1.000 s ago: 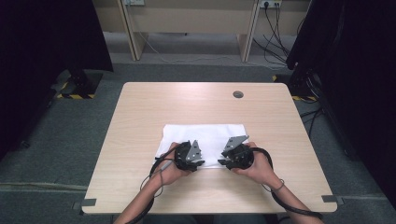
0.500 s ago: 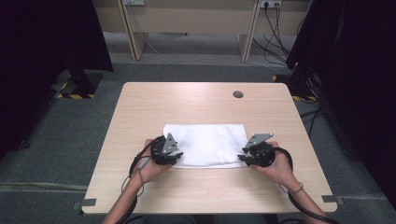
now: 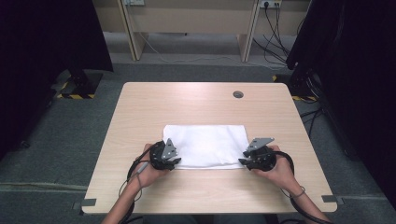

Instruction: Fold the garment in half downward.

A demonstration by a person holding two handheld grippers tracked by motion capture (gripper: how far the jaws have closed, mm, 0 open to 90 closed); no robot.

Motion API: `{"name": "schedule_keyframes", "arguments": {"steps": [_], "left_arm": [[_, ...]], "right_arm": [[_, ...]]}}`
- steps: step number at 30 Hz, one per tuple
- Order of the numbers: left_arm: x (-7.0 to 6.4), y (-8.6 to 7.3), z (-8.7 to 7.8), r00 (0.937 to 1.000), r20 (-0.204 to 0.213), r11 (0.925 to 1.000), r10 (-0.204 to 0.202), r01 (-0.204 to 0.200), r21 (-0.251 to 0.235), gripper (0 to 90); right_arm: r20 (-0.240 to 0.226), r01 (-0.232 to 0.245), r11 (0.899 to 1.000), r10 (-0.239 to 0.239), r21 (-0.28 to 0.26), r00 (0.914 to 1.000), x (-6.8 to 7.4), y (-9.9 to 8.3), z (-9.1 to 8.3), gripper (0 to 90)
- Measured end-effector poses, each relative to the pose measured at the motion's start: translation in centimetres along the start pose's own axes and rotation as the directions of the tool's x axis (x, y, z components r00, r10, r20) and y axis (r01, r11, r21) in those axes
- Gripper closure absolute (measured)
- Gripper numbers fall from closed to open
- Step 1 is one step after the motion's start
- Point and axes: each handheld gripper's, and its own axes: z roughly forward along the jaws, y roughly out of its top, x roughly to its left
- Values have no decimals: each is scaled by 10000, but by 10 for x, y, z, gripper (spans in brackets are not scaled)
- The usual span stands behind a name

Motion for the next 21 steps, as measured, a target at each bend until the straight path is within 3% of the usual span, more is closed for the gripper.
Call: {"name": "schedule_keyframes", "arguments": {"steps": [4, 7, 12, 21], "left_arm": [[8, -3, -11, 9991, -347, 9996, -252, 248, -107, 506], [13, -10, -16, 9977, -495, 9989, -466, 468, 27, 505], [13, -19, -16, 9973, -414, 9978, -612, 623, 239, 506], [10, -25, -15, 9960, -174, 9957, -874, 879, 285, 545]], "right_arm": [[418, -546, 9974, 566, -468, 9975, -11, 0, -9, 622], [598, -573, 9981, 586, -229, 9965, -16, -3, -9, 620], [590, -526, 9986, 525, -2, 9969, -16, -10, -5, 617], [509, -683, 9975, 691, -185, 9963, -16, -16, -5, 625]]}}
